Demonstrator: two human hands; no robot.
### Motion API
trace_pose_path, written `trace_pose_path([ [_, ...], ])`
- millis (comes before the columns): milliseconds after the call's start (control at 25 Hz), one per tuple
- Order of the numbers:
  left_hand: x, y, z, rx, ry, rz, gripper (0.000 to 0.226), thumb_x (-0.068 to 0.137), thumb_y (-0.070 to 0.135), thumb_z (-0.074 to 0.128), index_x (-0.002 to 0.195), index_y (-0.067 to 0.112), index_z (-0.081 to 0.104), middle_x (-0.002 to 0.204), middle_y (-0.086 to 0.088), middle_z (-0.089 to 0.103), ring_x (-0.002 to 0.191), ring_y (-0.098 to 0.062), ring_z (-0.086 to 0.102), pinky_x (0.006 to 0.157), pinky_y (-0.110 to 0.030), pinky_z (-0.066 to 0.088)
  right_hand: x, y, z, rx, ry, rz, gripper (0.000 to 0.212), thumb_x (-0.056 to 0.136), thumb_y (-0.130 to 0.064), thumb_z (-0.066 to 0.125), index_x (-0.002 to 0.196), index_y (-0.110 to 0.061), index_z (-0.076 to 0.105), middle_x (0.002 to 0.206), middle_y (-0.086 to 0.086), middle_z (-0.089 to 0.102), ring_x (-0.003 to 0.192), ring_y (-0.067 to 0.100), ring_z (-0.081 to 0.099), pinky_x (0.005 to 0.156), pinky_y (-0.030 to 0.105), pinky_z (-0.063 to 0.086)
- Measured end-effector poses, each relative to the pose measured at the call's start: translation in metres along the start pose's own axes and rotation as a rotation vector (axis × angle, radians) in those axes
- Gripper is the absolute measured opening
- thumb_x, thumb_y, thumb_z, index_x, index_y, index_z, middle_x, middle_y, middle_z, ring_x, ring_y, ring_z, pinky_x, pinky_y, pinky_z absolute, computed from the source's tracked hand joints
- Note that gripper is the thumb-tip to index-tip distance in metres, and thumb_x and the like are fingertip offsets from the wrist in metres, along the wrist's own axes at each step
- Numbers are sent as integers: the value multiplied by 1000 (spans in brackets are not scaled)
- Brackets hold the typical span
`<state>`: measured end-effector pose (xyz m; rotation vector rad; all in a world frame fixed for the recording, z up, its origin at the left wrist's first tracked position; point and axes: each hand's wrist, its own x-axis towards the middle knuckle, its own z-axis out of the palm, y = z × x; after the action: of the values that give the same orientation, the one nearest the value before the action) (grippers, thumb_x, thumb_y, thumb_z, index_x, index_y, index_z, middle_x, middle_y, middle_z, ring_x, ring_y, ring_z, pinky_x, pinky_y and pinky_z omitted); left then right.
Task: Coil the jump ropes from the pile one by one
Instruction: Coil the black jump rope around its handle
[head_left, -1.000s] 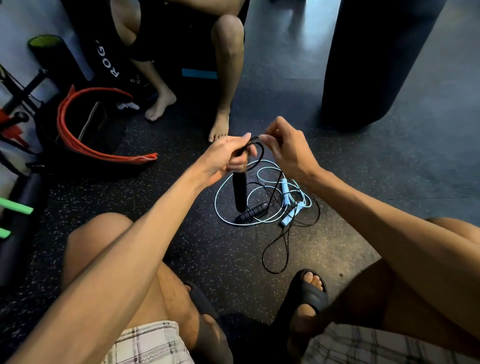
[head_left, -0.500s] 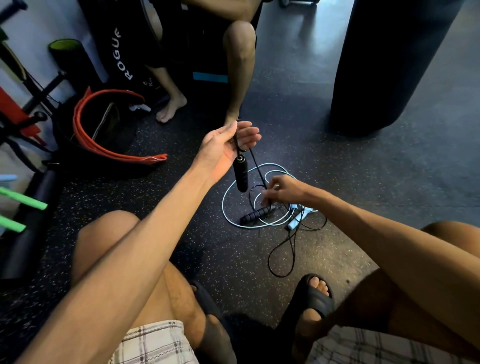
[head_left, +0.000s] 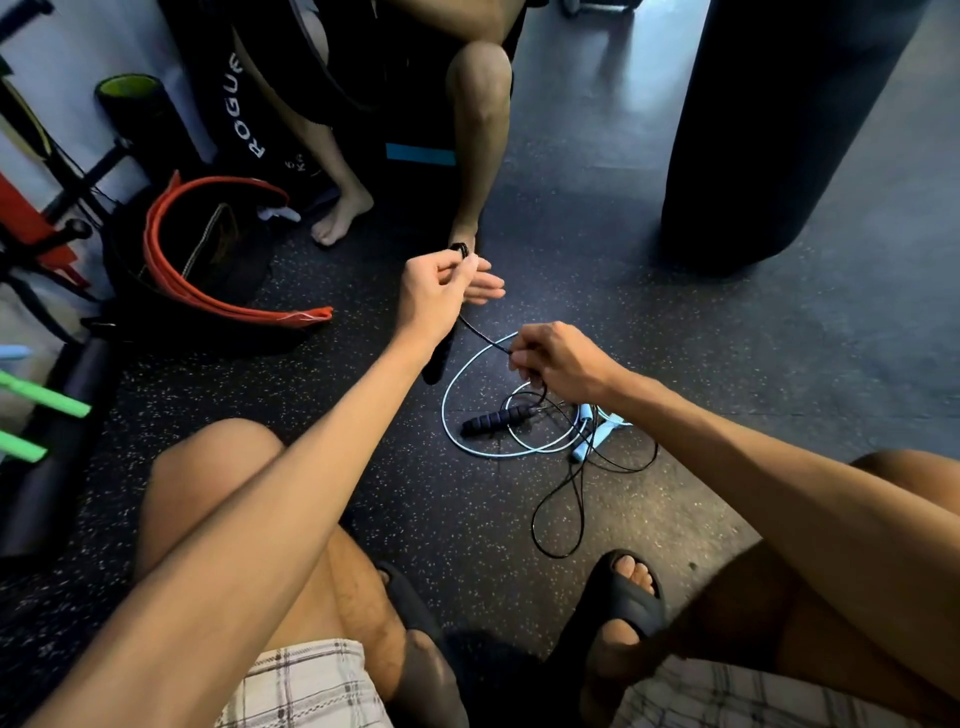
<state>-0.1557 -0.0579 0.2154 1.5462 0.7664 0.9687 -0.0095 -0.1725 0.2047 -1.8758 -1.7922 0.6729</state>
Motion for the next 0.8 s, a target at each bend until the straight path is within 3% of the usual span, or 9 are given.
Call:
trace_pose_path([
  [200, -5, 7, 1, 233, -193, -67, 28, 100, 13, 48, 95, -8, 67, 72, -22, 71, 55, -25, 70, 56, -30, 57, 0, -18, -21, -81, 177, -135, 21, 95, -6, 49, 79, -8, 63, 57, -14, 49, 50, 2, 46, 52, 12, 34],
  [320, -11, 17, 3, 368, -372, -94, 37, 103, 18, 43, 88, -1, 70, 54, -11, 57, 35, -10, 49, 42, -20, 39, 0, -23, -32, -82, 254, -160, 23, 95, -6, 51, 76, -15, 59, 56, -20, 44, 50, -2, 46, 53, 9, 32],
  [440, -13, 23, 5, 178, -523, -263, 47, 105, 22, 34, 78, 0, 65, 44, -1, 35, 35, -8, 27, 41, -22, 23, 3, -20, -39, -63, 302, -141, 18, 95, -7, 53, 80, -8, 62, 56, -19, 46, 50, -3, 46, 52, 10, 29],
  [600, -15, 30, 5, -69, -555, -305, 42, 104, 26, 37, 70, 7, 55, 43, 7, 25, 40, -10, 17, 46, -26, 15, 6, -16, -44, 85, 365, -87, 14, 96, -19, 56, 83, -13, 58, 61, -11, 52, 54, 2, 44, 55, 19, 37],
  [680, -14, 32, 4, -217, -540, -306, 39, 104, 26, 37, 73, 7, 52, 44, 8, 23, 40, -8, 17, 47, -26, 14, 6, -14, -41, 175, 352, -28, 28, 100, -31, 49, 77, -16, 56, 62, -4, 57, 55, 6, 49, 59, 25, 42],
  [800, -10, 35, 1, -408, -529, -294, 37, 104, 26, 37, 78, 6, 51, 46, 9, 22, 41, -7, 16, 50, -28, 12, 1, -4, -29, 408, 160, 110, 60, 102, -51, 28, 71, -12, 62, 70, 19, 69, 64, 21, 64, 72, 36, 51],
])
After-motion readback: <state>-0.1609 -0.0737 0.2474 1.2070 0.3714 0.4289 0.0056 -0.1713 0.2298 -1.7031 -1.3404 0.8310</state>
